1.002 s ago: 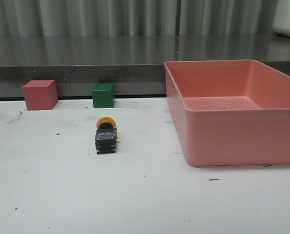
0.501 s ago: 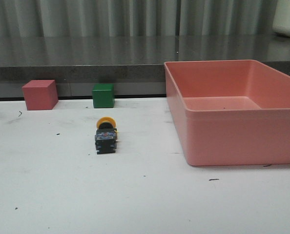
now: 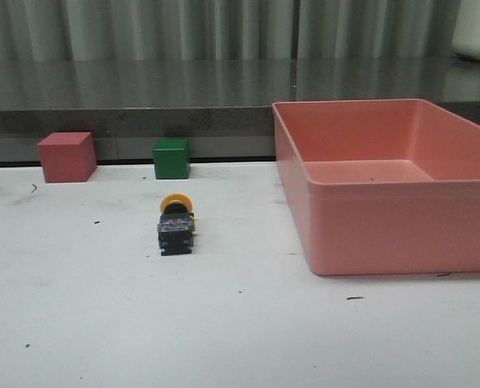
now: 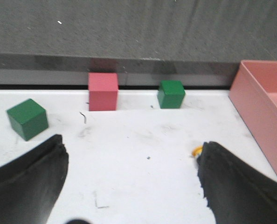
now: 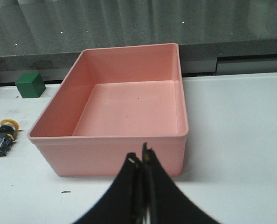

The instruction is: Place and stand button with both arms

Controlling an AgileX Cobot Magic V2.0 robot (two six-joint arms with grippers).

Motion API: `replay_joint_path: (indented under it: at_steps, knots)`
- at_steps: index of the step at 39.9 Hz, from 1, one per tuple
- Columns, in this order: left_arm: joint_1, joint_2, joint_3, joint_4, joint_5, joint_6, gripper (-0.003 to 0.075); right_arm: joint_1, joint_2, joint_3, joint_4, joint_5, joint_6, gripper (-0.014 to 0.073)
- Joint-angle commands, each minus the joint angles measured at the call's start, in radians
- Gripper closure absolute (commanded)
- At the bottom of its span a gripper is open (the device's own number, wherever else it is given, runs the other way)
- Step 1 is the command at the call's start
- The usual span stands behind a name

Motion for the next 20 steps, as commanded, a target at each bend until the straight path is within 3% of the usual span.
replay_joint_path:
  at_steps: [1,9,20]
  knots:
    - [-0.075,0.110,-0.119,-0.014,-0.006,-0.007,0.0174,-0.004,0.009,-0.028,-0.017,-0.075,-0.012,0.0664]
    - [-0.243,0.388,-0.321,-0.014,0.132,-0.007,0.0174,-0.004,0.009,-0.028,-0.017,-0.075,-0.012,0.0664]
    - [-0.296,0.726,-0.608,-0.085,0.375,-0.077,0.0174,-0.004,0.009,-0.028,-0.017,-0.075,-0.012,0.0664]
